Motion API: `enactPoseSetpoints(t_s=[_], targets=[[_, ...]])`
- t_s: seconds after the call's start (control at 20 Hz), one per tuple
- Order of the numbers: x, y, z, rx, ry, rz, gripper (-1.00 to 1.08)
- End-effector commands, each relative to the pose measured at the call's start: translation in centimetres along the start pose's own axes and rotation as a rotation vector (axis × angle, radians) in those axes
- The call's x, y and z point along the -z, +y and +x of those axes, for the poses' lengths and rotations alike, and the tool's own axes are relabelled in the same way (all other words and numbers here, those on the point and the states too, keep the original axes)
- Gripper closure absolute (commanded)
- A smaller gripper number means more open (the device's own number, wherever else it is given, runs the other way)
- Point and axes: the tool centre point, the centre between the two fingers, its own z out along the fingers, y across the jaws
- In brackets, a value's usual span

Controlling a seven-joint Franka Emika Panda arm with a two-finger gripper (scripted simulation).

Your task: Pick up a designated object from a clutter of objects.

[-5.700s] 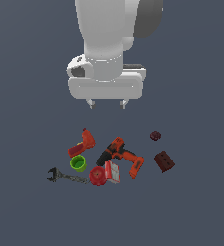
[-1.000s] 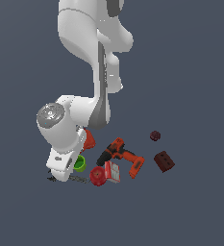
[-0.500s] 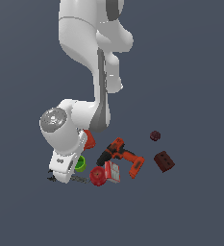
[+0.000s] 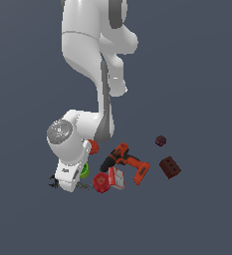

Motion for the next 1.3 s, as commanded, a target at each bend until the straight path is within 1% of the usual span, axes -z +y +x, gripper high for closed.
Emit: enactPoseSetpoints(t_s=[0.0,0.7,1.0,1.25], targets=[[-0.1,0.0,0.0,0.000,0.000,0.000,1.08],[0.4,-0.2,0.1,0.000,0.000,-0.001,1.08],[2.3,-1.2,0.4,0.000,0.000,-0.001,1.08],[4.9,-2.7,1.0,0.000,0.000,-0.001,1.08]])
